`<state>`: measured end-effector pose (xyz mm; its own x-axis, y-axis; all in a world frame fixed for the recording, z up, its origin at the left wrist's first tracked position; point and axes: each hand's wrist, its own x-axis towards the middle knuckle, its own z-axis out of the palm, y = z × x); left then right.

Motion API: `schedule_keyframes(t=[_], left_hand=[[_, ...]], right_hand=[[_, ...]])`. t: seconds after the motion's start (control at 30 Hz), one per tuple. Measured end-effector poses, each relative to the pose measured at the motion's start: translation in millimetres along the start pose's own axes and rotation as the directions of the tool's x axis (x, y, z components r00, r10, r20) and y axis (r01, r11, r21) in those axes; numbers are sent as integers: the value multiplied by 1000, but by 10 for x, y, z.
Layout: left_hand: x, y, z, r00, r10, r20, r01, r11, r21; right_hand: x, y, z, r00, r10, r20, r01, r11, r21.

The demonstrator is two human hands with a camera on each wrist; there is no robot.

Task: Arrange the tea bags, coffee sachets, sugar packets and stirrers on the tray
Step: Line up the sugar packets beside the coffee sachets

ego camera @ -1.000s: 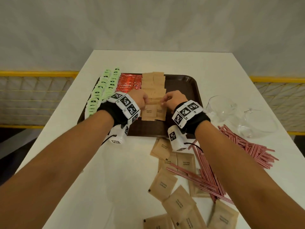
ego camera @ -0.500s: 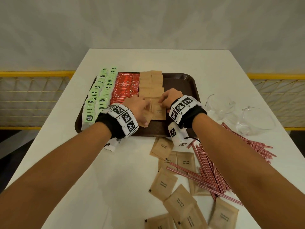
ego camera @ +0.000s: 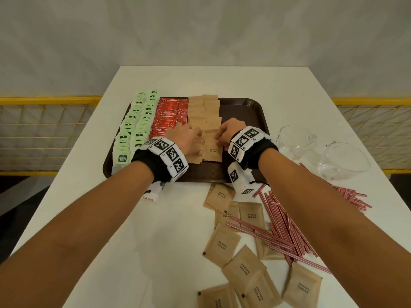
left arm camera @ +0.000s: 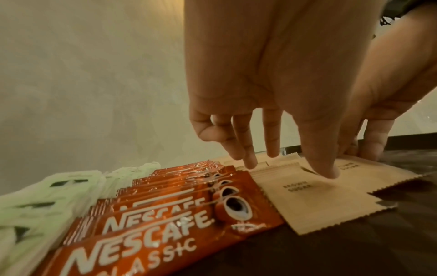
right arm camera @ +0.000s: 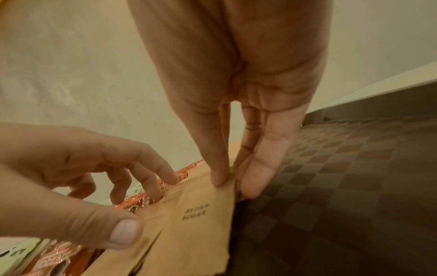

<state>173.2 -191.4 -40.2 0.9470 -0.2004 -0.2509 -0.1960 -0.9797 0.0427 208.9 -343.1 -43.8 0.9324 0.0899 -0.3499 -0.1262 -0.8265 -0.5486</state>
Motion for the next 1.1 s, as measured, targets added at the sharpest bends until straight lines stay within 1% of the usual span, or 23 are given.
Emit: schedule_keyframes(t=[0.1,0.2,0.33,0.57,0.77,0.97,1.1], left_hand=[[-53,-54,13,997,53,55,-51,998,-33],[-93,-74,13,991,72,111,-76,997,33],[-54,-29,-1,994,67,91,-73,995,67],[20,5,-30,994,46,97,-51,997,49],[31,-6,-23,995,33,98,-38,998,53],[-18,-5,-34,996,30,82,-34,998,49],[-129,3,-96,999,33,32,-32,999,-26]], right_hand=[[11,0,-10,1000,7,6,-7,1000,-3],[13,-11,-8,1000,12,16,-12,1000,1],[3,-10,-14,1000,14,22,-14,1000,-12],[-23,66,25,999,46,-16,-44,996,81],[-44,86,23,999,46,0,-45,992,115],[-69,79,12,999,22,-30,-20,996,87],[-192,31,-40,998,-34,-47,35,999,31]])
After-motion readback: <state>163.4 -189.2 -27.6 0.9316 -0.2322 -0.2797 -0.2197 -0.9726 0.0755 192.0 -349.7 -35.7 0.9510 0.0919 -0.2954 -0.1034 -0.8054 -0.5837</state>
